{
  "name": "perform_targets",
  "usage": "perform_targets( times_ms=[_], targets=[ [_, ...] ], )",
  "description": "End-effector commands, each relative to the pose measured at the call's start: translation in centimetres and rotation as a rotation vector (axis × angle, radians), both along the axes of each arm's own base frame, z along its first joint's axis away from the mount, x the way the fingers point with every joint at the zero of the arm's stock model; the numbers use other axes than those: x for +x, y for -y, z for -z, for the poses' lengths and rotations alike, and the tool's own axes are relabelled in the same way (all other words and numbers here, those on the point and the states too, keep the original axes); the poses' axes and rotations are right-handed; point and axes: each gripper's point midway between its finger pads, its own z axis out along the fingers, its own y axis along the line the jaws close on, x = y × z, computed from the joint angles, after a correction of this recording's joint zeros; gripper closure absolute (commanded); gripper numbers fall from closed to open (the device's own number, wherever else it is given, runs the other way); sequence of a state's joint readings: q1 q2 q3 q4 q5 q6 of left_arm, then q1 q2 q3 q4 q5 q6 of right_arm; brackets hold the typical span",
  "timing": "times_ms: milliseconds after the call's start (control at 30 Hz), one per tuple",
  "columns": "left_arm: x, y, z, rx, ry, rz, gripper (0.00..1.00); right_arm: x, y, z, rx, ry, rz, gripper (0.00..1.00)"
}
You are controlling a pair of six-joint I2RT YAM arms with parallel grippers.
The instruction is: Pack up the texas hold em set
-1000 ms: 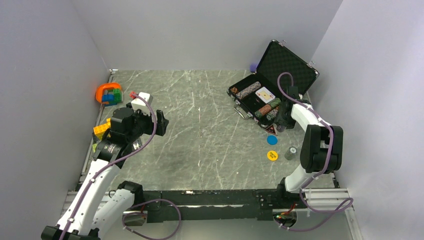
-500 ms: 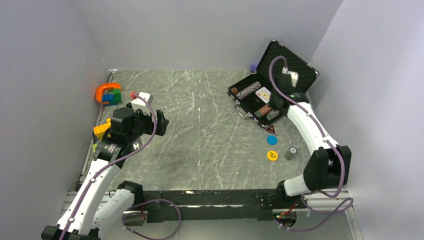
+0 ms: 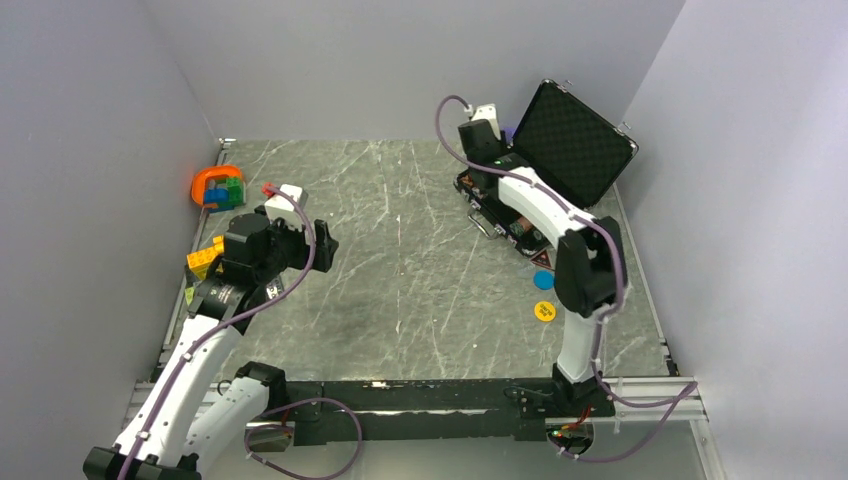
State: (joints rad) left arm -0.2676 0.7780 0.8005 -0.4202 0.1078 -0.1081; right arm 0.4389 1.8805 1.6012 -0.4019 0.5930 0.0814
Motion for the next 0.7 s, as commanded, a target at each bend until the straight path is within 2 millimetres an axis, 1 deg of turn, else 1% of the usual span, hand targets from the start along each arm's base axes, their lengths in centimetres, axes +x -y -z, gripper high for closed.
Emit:
perform_targets(
  times_ms=[0,100,300,433,467,500,567,667],
  targets=[
    [0.3,0.1,-1.5,-0.003,0.038,0.005,0.02,4.6,0.3,-3.6,-0.127,0.14,0.015,1.0],
    [0.3,0.2,-1.4,-0.003,0.036,0.006,0.02,5.7,0.2,-2.6,-0.183,0.136,0.0,1.0],
    [0.4,0.3,-1.4,-0.007,0.032,0.013,0.02,8.0,-0.7,-1.7,-0.234,0.185,-0.086,1.0],
    [0.4,0.3,-1.4,-0.005,0.033,0.011,0.02,9.8,-0.3,-0.2,-0.276,0.16,-0.089,1.0],
    [0.4,0.3,-1.3,-0.003,0.032,0.011,0.02,10.2,-0.1,0.5,-0.288,0.145,-0.089,1.0],
    [0.4,0.3,-1.3,-0.004,0.031,0.011,0.02,10.5,0.0,0.6,-0.29,0.143,-0.088,1.0],
    [0.4,0.3,-1.3,-0.007,0.032,0.014,0.02,11.0,0.3,1.5,-0.297,0.124,-0.084,1.0],
    [0.3,0.4,-1.5,-0.01,0.036,0.018,0.02,11.5,0.7,2.2,-0.306,0.12,-0.076,1.0]
  ],
)
